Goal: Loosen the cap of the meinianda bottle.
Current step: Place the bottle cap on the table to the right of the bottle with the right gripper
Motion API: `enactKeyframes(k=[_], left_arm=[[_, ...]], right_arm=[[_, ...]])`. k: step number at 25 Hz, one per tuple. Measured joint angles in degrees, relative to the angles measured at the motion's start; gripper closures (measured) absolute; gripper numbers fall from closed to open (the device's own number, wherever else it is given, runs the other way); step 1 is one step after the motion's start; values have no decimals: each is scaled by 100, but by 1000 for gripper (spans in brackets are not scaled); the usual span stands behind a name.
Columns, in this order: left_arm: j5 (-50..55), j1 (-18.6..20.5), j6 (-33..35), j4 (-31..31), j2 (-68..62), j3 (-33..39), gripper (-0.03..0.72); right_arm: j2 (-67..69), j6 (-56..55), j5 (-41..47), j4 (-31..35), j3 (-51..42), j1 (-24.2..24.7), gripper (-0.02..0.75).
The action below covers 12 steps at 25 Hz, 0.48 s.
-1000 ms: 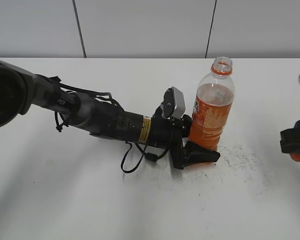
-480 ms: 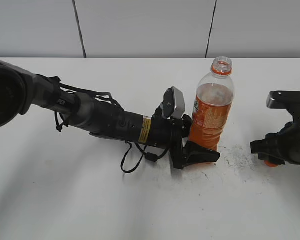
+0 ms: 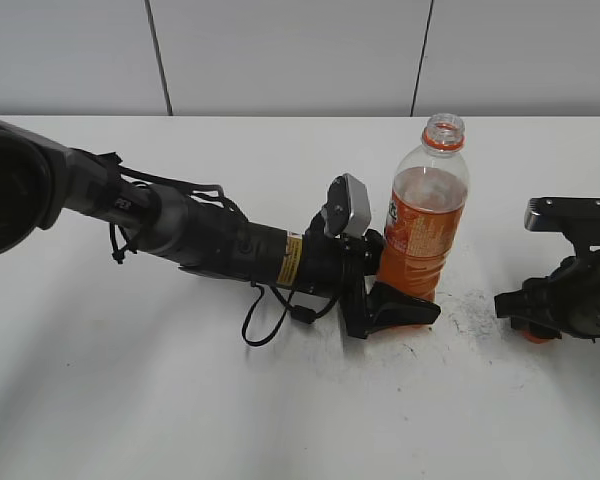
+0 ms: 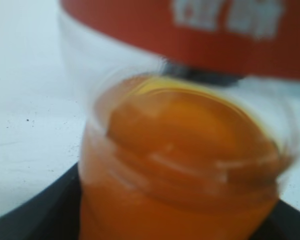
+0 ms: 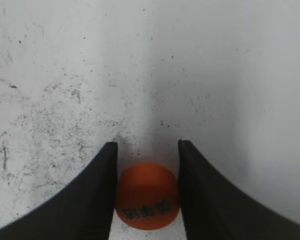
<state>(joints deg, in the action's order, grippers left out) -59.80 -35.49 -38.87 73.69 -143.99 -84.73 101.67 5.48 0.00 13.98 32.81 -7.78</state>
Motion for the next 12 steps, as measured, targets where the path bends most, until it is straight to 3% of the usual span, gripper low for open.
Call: enactKeyframes(k=[6,12], left_arm=[[-6,0,0,0,0,0,121],[230,0,-18,177,-29,14,34]], right_arm=[[-168,-126,50,-44,-7,0,307],[-680,-147,322,-39,-12,0,278]])
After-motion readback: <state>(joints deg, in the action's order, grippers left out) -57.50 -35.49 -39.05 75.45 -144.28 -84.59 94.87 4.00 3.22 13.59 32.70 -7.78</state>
